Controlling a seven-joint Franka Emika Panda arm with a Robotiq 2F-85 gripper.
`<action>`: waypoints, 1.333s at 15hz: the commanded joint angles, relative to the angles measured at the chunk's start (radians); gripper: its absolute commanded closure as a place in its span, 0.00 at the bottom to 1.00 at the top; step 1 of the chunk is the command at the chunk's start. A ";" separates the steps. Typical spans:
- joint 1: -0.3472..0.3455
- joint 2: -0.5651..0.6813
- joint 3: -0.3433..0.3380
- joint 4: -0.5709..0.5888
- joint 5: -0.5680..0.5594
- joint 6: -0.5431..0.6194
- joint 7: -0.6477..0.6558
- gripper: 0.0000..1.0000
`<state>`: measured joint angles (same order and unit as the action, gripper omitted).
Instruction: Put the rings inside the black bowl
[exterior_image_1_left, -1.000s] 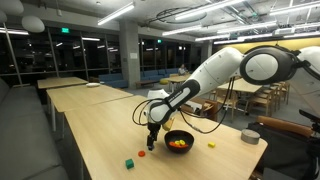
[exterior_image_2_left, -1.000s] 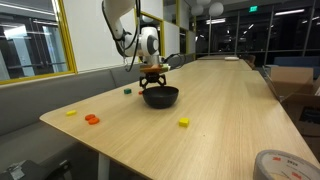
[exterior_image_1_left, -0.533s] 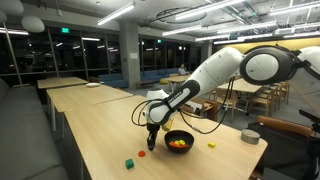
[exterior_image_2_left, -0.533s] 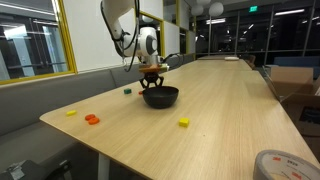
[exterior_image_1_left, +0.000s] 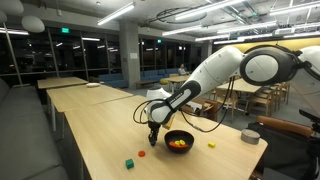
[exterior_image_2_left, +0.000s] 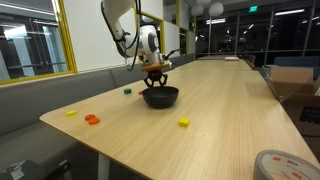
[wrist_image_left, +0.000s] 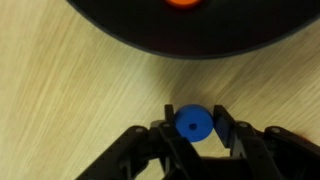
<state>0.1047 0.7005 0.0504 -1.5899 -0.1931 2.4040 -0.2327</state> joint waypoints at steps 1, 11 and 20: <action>0.035 -0.044 -0.068 -0.006 -0.070 0.018 0.105 0.77; 0.111 -0.145 -0.216 -0.058 -0.277 0.013 0.388 0.77; 0.058 -0.186 -0.124 -0.022 -0.207 -0.485 0.313 0.76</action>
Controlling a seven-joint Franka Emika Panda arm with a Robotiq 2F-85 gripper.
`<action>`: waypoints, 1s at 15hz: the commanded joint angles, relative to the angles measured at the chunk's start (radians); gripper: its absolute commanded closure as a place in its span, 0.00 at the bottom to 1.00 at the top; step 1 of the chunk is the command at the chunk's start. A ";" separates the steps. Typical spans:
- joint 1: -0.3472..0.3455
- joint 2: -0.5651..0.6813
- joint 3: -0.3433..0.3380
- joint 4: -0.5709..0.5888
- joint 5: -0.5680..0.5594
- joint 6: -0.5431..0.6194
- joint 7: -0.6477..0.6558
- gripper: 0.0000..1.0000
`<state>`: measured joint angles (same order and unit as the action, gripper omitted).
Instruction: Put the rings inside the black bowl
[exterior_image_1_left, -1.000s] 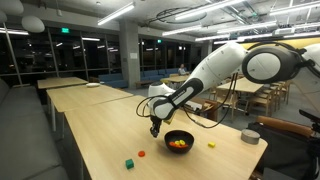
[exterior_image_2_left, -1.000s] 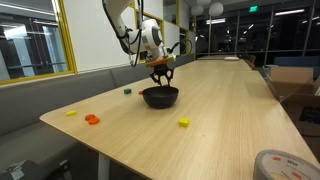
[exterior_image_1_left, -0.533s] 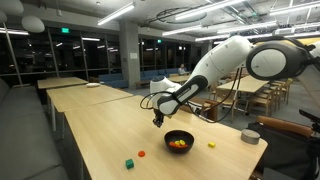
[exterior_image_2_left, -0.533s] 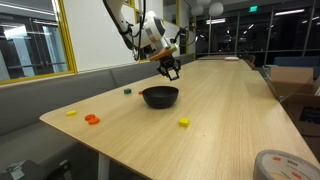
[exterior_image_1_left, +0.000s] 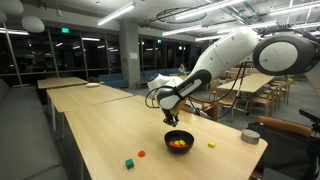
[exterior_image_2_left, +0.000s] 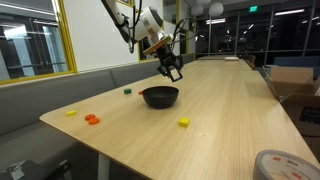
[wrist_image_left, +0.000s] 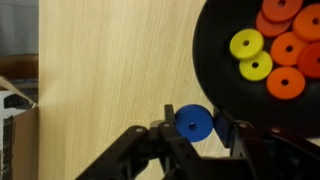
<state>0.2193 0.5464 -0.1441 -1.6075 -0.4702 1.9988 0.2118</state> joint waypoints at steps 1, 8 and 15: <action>-0.075 -0.036 0.091 -0.010 0.092 -0.064 -0.178 0.76; -0.210 -0.023 0.206 0.010 0.312 -0.081 -0.544 0.76; -0.262 -0.006 0.236 0.041 0.426 -0.174 -0.710 0.24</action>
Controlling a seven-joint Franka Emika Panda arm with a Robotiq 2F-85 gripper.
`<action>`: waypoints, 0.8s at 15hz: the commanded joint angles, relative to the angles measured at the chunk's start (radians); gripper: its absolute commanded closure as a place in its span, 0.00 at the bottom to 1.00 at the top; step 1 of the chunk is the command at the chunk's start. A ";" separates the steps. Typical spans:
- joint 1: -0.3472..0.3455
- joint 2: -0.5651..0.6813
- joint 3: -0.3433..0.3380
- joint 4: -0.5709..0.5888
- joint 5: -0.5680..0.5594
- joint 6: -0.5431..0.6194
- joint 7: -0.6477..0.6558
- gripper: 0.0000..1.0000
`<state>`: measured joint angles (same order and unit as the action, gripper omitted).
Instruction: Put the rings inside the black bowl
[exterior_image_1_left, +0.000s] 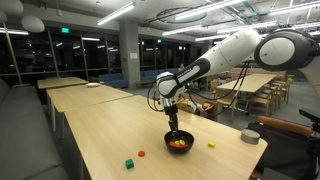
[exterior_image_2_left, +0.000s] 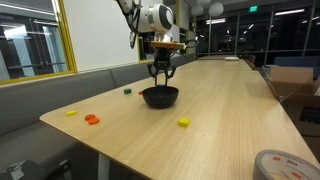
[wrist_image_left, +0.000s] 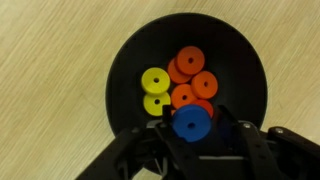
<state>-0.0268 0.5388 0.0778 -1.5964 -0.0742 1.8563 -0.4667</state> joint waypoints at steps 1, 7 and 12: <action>-0.012 0.001 0.011 0.027 0.027 -0.004 -0.021 0.18; 0.002 0.004 0.029 0.021 0.023 0.132 -0.024 0.00; 0.031 0.026 0.068 0.012 0.023 0.284 -0.017 0.00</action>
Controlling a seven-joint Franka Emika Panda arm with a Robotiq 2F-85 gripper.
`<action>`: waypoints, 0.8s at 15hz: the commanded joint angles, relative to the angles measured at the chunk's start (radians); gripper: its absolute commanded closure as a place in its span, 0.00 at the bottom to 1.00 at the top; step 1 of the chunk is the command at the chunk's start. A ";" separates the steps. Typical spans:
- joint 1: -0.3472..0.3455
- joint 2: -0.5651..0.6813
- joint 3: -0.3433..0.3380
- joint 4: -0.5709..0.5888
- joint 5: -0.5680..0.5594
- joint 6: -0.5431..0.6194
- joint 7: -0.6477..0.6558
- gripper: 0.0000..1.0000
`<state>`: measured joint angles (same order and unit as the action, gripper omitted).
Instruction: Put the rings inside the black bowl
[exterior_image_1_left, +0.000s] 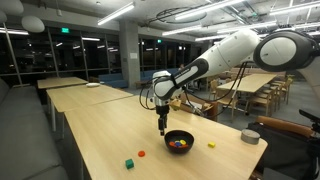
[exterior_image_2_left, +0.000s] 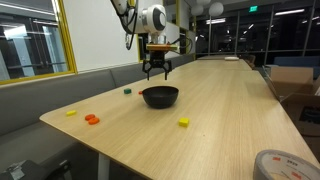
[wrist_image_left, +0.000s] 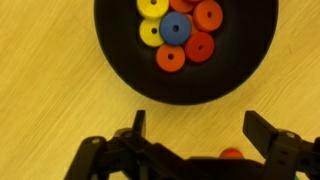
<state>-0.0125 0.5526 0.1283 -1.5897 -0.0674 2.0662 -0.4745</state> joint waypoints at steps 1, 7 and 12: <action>0.025 0.018 0.023 0.003 0.014 0.105 -0.003 0.00; 0.084 0.077 0.030 0.007 -0.006 0.238 0.041 0.00; 0.113 0.113 0.040 0.001 -0.007 0.283 0.055 0.00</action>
<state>0.0899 0.6512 0.1581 -1.5924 -0.0678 2.3126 -0.4417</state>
